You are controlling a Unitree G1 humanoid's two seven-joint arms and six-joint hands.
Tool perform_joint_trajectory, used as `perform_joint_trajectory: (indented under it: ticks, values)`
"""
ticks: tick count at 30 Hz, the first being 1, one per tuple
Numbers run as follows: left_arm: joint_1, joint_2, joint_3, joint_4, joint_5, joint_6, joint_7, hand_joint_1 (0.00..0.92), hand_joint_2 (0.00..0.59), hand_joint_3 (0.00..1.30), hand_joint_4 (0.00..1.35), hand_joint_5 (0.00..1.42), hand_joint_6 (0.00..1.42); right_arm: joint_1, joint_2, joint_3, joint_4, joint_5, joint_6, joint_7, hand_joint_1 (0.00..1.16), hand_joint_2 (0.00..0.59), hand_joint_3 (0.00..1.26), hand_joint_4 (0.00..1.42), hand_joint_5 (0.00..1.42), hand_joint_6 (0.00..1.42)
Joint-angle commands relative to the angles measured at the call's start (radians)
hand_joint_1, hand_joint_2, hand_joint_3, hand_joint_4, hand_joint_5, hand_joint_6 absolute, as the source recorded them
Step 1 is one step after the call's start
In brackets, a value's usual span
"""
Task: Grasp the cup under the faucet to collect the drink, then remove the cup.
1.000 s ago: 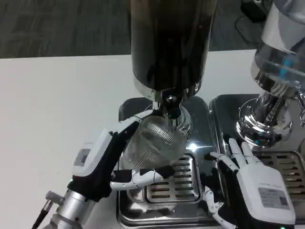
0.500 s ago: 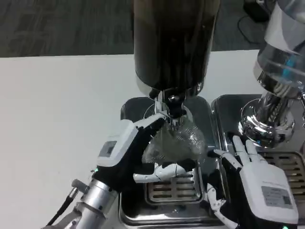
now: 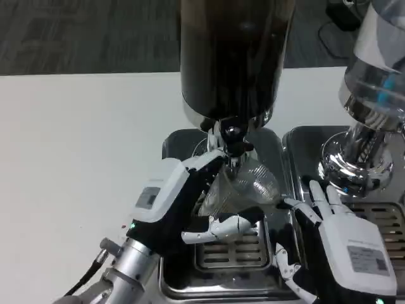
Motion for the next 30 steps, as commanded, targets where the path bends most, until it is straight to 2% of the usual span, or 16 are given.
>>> perform_joint_trajectory:
  ticks: [1,17,25,30]
  values:
    - [0.024,0.025,-0.029,-0.018,0.042,0.024,0.026,0.285,0.122,0.21,0.22,0.45,0.32,0.001,-0.017,-0.009,-0.009,0.022,-0.013,0.008,0.49,0.552,0.32,0.02,0.00,0.15]
    - [0.087,0.090,-0.025,-0.096,0.057,0.069,0.073,0.294,0.113,0.13,0.13,0.39,0.28,-0.017,-0.041,-0.016,-0.002,0.048,-0.024,0.011,0.49,0.552,0.32,0.02,0.00,0.15]
    - [0.129,0.146,0.002,-0.137,0.042,0.073,0.076,0.276,0.104,0.10,0.14,0.39,0.28,-0.024,-0.045,-0.023,0.013,0.066,-0.030,0.008,0.49,0.552,0.32,0.02,0.00,0.15]
    - [0.164,0.166,0.025,-0.168,0.033,0.074,0.069,0.271,0.102,0.10,0.14,0.39,0.28,-0.024,-0.047,-0.027,0.016,0.069,-0.032,0.004,0.49,0.552,0.32,0.02,0.00,0.15]
